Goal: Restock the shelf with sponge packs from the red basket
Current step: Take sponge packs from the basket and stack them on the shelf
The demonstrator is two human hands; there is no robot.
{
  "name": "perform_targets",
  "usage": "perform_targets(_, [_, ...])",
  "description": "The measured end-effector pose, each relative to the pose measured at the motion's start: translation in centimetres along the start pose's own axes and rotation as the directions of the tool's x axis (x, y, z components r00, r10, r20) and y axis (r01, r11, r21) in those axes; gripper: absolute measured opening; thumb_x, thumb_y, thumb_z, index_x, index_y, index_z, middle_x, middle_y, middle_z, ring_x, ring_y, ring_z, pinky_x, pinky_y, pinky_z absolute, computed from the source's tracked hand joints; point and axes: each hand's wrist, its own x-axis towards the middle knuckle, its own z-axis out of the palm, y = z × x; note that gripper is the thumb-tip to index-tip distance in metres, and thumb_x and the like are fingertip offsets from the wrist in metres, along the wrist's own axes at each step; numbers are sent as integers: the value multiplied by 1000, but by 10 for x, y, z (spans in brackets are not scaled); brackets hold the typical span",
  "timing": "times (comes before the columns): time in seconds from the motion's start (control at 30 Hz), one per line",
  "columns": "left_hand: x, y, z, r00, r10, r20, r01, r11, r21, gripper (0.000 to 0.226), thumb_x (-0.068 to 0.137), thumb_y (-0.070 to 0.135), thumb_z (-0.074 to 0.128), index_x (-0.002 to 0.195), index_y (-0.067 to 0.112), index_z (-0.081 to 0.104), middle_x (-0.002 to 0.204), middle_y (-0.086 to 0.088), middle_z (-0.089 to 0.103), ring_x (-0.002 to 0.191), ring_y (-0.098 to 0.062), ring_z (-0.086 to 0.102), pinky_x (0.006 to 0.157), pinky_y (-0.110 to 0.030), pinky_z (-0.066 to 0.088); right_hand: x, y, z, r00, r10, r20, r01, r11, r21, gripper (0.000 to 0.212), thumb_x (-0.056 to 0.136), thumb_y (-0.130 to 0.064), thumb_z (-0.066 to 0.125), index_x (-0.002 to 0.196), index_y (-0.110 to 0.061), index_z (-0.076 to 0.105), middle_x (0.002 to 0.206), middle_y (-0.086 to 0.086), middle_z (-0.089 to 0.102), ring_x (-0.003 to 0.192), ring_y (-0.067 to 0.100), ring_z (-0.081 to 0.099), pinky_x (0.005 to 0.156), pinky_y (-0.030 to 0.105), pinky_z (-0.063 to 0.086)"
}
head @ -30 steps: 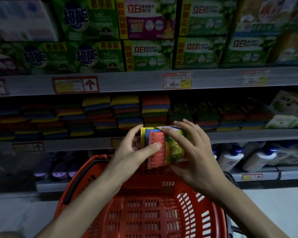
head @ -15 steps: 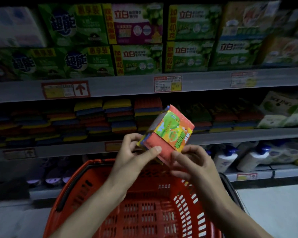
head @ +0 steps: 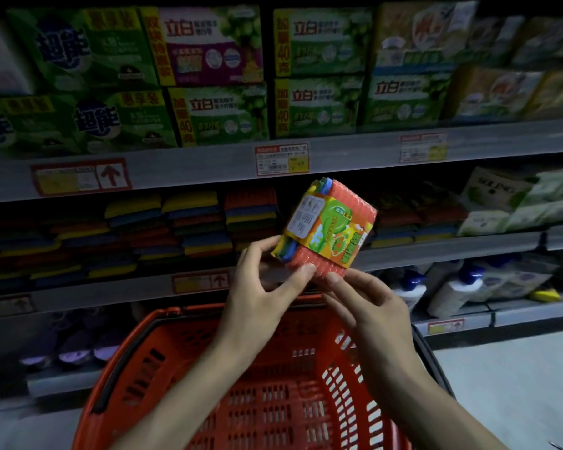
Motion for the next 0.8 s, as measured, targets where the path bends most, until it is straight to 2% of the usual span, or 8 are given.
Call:
perform_targets(0.07, [2,4,5,999,28,-19,-28,999,26,60,82,56,77,135,35,59,128,15,54,114,-6,64,96,-33,57,4,-2,-1,998,-59,-31,58,998,-21,26,83,-15,81,107,-8,74,100,8,79,99,21,76,85,29,61])
perform_targets(0.13, [5,6,9,999,35,-33,-34,999,25,57,85,45,75,138,28,60,128,14,53,113,-2,64,94,-27,57,8,-3,-2,992,-112,-65,109,993,-45,24,83,-14,81,106,-11,75,99,4,80,98,18,76,83,27,61])
perform_targets(0.27, [11,6,18,996,18,-86,-19,1000,-9,33,87,32,80,118,31,66,116,12,69,109,-5,67,92,-28,57,15,0,2,968,-215,-126,196,969,-148,23,84,-17,83,106,-15,75,98,-3,79,95,10,75,90,31,60])
perform_targets(0.4, [12,6,28,990,20,-138,-24,999,-29,25,87,23,80,107,28,65,106,14,71,106,-2,66,89,-18,53,21,5,3,949,-251,-191,221,961,-168,25,84,-18,83,107,-17,73,98,-5,79,94,5,74,90,29,60])
perform_targets(0.47, [11,3,33,985,8,-170,-17,999,-51,21,88,23,80,103,28,66,103,13,72,103,-2,67,87,-20,54,23,8,4,945,-245,-215,213,964,-160,22,84,-17,83,104,-16,74,94,-6,79,91,6,75,88,29,61])
perform_targets(0.57, [11,0,36,978,-52,-204,28,993,-119,16,89,25,79,100,28,68,100,9,74,99,-6,71,89,-36,59,24,14,7,944,-250,-216,210,959,-191,18,84,-20,83,99,-17,75,91,-8,79,89,7,75,84,27,60])
perform_targets(0.63, [13,-1,36,974,-80,-214,49,988,-145,15,89,25,79,100,27,69,99,8,75,97,-7,72,90,-39,60,25,14,7,943,-260,-205,218,954,-207,18,84,-21,83,100,-19,74,92,-10,78,90,6,74,84,25,61])
perform_targets(0.8, [20,2,36,972,-67,-224,35,989,-144,17,93,20,74,109,23,70,101,11,74,98,-3,71,91,-30,59,36,6,14,924,-354,-145,312,917,-251,22,89,-20,79,111,-22,75,100,-11,78,98,2,73,88,24,58])
